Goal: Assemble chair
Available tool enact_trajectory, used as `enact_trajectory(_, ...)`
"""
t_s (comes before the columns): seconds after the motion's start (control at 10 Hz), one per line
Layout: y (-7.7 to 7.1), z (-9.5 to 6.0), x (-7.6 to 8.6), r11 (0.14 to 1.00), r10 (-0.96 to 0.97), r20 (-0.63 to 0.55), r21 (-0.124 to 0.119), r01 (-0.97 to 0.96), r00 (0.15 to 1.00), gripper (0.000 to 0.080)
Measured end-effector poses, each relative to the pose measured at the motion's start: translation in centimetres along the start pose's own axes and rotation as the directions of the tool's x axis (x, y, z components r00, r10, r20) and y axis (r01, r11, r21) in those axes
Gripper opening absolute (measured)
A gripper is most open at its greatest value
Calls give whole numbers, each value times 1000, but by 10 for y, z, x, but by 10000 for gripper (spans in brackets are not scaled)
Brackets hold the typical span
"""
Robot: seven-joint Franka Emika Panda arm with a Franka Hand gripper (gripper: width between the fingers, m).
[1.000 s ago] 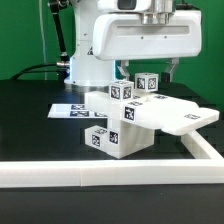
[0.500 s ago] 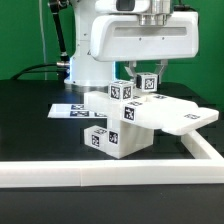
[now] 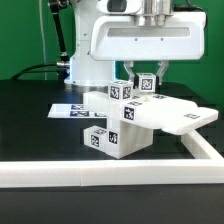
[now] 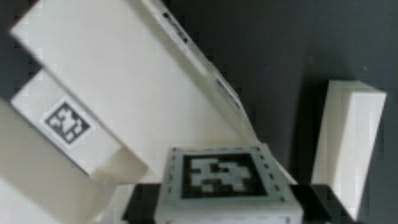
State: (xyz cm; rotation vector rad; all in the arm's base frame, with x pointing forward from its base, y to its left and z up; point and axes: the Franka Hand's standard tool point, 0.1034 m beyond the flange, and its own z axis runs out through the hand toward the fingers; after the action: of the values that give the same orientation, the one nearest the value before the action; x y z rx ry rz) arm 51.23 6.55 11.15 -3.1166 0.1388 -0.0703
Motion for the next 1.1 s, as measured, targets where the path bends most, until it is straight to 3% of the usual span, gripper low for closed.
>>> enact_trajectory(0.4, 0, 0, 2, 925, 381, -9, 12, -381, 925, 275)
enact_trajectory(0.7, 1, 1, 1, 767, 641, 13, 20, -641, 767, 275)
enact_trajectory(1.1, 0, 1, 1, 599, 800, 19, 17, -800, 600, 275)
